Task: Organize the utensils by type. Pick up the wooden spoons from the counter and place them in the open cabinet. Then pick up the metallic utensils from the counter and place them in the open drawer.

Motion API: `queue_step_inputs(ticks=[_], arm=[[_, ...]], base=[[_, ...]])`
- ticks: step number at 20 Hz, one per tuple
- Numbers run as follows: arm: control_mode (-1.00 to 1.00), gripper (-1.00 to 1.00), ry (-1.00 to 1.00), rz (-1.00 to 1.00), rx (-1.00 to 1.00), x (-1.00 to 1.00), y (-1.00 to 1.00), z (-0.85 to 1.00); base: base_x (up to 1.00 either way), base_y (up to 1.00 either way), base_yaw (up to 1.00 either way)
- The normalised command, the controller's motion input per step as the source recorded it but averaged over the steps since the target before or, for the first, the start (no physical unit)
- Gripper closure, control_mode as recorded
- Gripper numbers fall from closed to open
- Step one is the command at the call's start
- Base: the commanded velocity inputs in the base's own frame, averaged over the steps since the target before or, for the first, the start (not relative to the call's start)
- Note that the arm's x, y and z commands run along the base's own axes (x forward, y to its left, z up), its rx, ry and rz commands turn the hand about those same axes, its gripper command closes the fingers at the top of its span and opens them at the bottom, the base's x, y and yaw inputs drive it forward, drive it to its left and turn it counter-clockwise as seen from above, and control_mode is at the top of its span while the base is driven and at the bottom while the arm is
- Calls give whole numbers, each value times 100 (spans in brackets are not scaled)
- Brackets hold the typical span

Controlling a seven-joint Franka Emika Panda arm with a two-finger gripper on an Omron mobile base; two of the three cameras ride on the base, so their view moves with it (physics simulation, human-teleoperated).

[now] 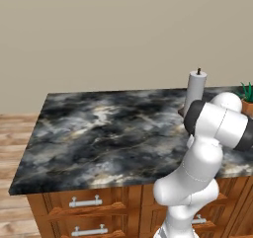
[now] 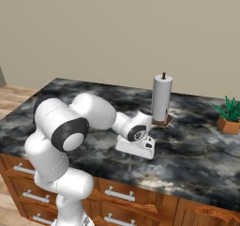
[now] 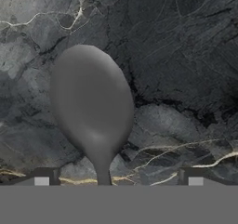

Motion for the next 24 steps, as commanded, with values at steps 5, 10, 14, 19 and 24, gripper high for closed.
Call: queue_step_inputs(ticks=[5,10,14,19,24], arm=[[-100,-100,0,4,0,-1,18,-1],[-100,-100,0,2,0,-3,13,-5],[-100,-100,0,0,0,-3,0,-13],[-100,-100,-2,0,-1,-5,0,-23],[-100,-100,-7,0,-5,-1,6,-29]], base=[[0,0,0],[0,0,0],[0,0,0],[0,0,0],[0,0,0]])
